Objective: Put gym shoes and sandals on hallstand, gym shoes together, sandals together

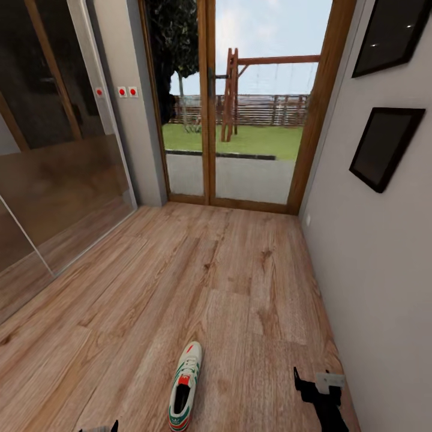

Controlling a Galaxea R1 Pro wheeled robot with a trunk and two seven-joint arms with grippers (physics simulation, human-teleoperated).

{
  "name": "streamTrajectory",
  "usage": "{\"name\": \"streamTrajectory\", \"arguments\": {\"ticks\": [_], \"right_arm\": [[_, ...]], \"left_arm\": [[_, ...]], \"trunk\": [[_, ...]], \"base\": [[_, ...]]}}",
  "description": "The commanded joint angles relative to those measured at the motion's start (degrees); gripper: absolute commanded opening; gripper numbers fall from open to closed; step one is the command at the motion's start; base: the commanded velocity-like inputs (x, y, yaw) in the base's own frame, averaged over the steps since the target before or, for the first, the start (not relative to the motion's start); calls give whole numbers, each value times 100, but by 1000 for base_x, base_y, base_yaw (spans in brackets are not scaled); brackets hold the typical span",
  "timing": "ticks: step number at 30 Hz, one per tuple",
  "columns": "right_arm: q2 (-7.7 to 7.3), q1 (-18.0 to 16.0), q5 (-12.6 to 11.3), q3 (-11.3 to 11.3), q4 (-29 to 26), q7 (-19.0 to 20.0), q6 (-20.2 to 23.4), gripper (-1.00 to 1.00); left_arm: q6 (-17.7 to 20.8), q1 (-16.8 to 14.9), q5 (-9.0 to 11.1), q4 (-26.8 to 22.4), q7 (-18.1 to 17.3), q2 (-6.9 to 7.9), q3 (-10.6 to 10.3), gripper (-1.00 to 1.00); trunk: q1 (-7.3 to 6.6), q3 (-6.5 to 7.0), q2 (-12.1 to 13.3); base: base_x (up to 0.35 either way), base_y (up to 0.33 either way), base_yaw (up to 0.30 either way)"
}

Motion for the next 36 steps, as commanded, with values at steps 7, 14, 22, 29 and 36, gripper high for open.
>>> {"name": "streamTrajectory", "arguments": {"ticks": [7, 14, 22, 29, 36], "right_arm": [[-32, -593, -64, 34, -2007, -41, 2395, 100], [-12, -1083, -92, 38, -2352, -8, 3129, 100], [226, -1163, -74, 63, -2369, 27, 3237, 100], [249, -1171, -44, 71, -2331, 37, 3227, 100], [249, -1168, -30, 71, -2310, 33, 3227, 100]], "left_arm": [[688, -668, -537, 4, 8, -112, -43, 100], [1348, -1079, -1305, 6, 169, -454, -45, 100], [1446, -1152, -1783, 144, 315, -495, -17, 100], [1403, -1098, -1795, 339, 347, -493, 18, 100], [1397, -1085, -1798, 387, 353, -514, 24, 100]], "trunk": [[-1, -5, -2], [-1, -5, -2], [-1, -5, -2], [-1, -5, -2], [-1, -5, -2]], "base": [[0, 0, 0], [0, 0, 0], [0, 0, 0], [0, 0, 0], [0, 0, 0]]}}
